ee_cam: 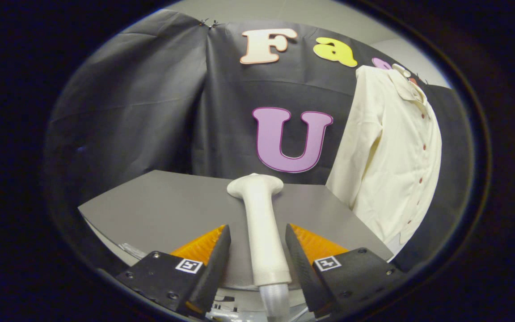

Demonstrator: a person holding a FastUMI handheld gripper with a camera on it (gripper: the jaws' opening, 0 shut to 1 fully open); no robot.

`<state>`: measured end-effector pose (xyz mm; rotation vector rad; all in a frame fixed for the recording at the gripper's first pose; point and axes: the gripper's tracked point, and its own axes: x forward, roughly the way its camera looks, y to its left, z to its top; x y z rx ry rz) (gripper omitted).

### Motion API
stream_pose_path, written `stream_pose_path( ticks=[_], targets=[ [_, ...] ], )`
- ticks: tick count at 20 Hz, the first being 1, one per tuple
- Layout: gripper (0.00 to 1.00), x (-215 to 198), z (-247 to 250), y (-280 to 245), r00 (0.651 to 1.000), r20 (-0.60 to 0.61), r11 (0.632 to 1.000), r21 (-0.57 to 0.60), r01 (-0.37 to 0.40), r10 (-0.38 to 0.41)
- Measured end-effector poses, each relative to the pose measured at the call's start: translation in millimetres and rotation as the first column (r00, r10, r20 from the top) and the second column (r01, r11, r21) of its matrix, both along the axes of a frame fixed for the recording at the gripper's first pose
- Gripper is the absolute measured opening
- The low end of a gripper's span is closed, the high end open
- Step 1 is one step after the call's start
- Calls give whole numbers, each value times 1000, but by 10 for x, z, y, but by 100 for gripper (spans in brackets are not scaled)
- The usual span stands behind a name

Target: Iron the clothes twice with a garment steamer, once on the left side and once on the right side.

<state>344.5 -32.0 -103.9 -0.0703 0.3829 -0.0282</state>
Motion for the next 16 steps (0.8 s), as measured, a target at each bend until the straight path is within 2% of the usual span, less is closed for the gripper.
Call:
stream_pose_path(
  ticks=[2, 6, 8, 11, 16],
  targets=[
    [62, 69, -76, -46, 1000, -13, 1000, -11, 23, -23],
    [39, 58, -84, -107, 1000, -18, 1000, -6, -13, 13],
    [37, 57, -34, -134, 1000, 29, 997, 76, 10, -12],
    [33, 60, 62, -111, 998, 68, 987, 162, -15, 4],
    [33, -142, 389, -148, 989, 146, 975, 215, -62, 31]
  ],
)
